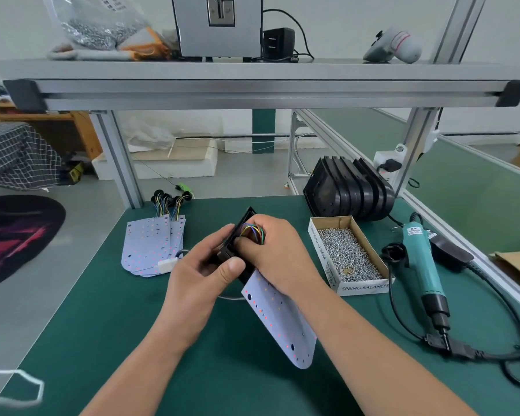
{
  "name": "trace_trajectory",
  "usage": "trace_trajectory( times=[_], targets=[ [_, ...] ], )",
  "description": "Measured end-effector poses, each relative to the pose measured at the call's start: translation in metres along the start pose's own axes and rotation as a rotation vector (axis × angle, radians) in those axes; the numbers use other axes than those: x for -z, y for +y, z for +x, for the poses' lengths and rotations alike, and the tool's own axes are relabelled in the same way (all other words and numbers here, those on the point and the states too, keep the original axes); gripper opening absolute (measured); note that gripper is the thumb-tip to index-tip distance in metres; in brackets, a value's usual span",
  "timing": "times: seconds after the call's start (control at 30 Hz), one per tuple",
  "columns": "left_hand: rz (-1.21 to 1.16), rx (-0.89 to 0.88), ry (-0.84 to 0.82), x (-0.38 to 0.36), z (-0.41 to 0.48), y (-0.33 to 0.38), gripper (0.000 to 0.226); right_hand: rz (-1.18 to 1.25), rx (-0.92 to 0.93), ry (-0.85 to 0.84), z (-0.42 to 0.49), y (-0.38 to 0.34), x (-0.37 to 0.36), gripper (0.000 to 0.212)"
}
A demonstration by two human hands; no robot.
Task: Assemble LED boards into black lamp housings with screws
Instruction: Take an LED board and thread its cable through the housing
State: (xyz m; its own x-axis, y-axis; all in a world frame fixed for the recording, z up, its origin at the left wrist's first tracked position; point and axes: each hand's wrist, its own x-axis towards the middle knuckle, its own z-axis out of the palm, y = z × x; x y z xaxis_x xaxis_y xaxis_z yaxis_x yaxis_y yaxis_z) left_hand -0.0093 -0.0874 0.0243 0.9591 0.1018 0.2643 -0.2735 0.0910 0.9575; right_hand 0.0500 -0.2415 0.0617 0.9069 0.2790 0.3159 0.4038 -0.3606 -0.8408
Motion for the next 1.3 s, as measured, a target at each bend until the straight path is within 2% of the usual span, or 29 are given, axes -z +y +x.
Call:
trace_trajectory(
  times=[0.2, 0.3, 0.43, 0.53, 0.67, 0.87, 1.03, 1.2, 1.3],
  targets=[
    [-0.027, -0.016, 0.018, -0.002, 0.0, 0.002, 0.063, 0.001, 0.014, -0.025, -0.003, -0.005, 0.002, 0.02],
    [-0.029, -0.029, 0.036, -0.002, 0.001, 0.003, 0.062, -0.016, 0.033, -0.045, -0.006, -0.006, 0.003, 0.018],
    [-0.026, -0.041, 0.026, -0.003, 0.0, 0.002, 0.06, -0.038, 0.045, -0.047, -0.006, -0.005, 0.006, 0.002],
    [-0.013, -0.039, -0.003, -0.003, -0.001, 0.004, 0.059, 0.013, -0.006, 0.017, -0.007, -0.004, 0.006, 0.009],
    [0.01, -0.029, -0.024, -0.002, -0.002, 0.007, 0.057, 0.059, 0.03, -0.002, -0.007, -0.005, 0.007, 0.018],
    [0.032, -0.032, 0.009, -0.004, -0.001, 0.005, 0.059, 0.135, 0.032, -0.102, -0.006, -0.005, 0.01, 0.013],
    [0.075, -0.03, -0.014, -0.004, -0.001, 0.005, 0.064, 0.146, 0.002, -0.006, -0.005, 0.001, 0.012, 0.015],
    [0.059, -0.042, -0.007, -0.004, -0.002, 0.004, 0.063, 0.182, -0.007, -0.04, -0.004, 0.004, 0.011, 0.004],
    [0.057, -0.039, -0.005, -0.005, -0.003, 0.004, 0.062, 0.172, 0.006, -0.045, -0.003, 0.003, 0.011, 0.008]
  ],
)
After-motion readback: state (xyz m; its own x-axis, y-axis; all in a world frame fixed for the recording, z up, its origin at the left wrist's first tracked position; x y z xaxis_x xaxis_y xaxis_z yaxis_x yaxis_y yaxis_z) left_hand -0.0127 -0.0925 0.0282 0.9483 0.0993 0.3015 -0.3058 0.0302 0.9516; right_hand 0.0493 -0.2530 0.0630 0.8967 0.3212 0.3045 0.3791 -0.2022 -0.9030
